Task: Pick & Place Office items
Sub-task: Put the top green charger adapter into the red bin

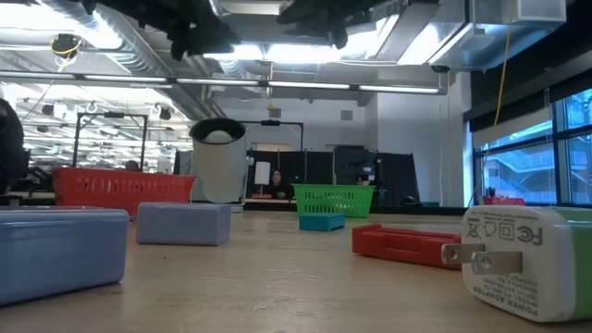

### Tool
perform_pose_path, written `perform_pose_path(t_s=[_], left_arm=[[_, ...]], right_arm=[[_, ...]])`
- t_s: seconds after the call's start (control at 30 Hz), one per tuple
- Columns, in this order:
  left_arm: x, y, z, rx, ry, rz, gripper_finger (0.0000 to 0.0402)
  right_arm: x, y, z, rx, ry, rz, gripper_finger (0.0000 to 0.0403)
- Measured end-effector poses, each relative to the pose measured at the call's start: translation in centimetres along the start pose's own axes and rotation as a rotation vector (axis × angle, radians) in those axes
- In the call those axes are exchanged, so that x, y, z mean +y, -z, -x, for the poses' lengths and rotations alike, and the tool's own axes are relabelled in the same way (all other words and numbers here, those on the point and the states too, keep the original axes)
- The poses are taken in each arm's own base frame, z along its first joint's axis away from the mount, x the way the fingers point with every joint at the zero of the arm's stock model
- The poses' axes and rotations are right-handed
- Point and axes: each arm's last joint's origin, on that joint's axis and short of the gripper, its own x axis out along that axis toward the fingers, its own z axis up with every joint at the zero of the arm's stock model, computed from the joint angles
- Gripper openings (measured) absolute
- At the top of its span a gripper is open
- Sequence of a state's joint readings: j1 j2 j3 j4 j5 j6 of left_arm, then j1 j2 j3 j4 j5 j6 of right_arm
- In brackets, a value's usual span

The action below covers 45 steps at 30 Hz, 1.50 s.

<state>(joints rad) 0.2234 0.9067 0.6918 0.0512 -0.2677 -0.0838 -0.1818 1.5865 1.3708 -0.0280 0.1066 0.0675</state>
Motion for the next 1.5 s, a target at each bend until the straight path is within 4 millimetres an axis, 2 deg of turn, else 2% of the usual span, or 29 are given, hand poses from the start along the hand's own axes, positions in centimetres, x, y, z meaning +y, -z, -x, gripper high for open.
perform_pose_path(t_s=[0.23, 0.4, 0.6, 0.83, 1.23, 1.37, 1.5], left_arm=[[-0.6, -1.2, -0.3, -0.125, 0.150, 0.019, 0.0235], [-0.9, -1.4, -1.3, -0.194, 0.172, -0.039, 0.0265], [-1.6, -1.2, -2.6, -0.226, 0.291, -0.062, 0.0268], [-1.9, -0.8, -3.7, -0.227, 0.296, -0.037, 0.0265], [-1.9, -0.7, -3.7, -0.224, 0.301, -0.013, 0.0229], [-1.9, -0.6, -3.7, -0.210, 0.299, 0.000, 0.0197], [-1.9, -0.6, -3.7, -0.204, 0.306, 0.009, 0.0148]], right_arm=[[0.5, 0.9, -0.9, 0.035, -0.064, 0.004, 0.0146], [0.9, 1.8, -2.0, 0.062, -0.178, 0.004, 0.0147], [1.2, 2.6, -3.1, 0.060, -0.236, 0.003, 0.0148], [1.7, 2.6, -3.3, 0.037, -0.281, 0.011, 0.0148], [2.6, 2.4, -3.1, 0.010, -0.304, 0.060, 0.0148], [2.5, 2.4, -3.1, 0.013, -0.299, 0.060, 0.0148], [2.5, 2.4, -3.1, 0.013, -0.295, 0.061, 0.0149]])
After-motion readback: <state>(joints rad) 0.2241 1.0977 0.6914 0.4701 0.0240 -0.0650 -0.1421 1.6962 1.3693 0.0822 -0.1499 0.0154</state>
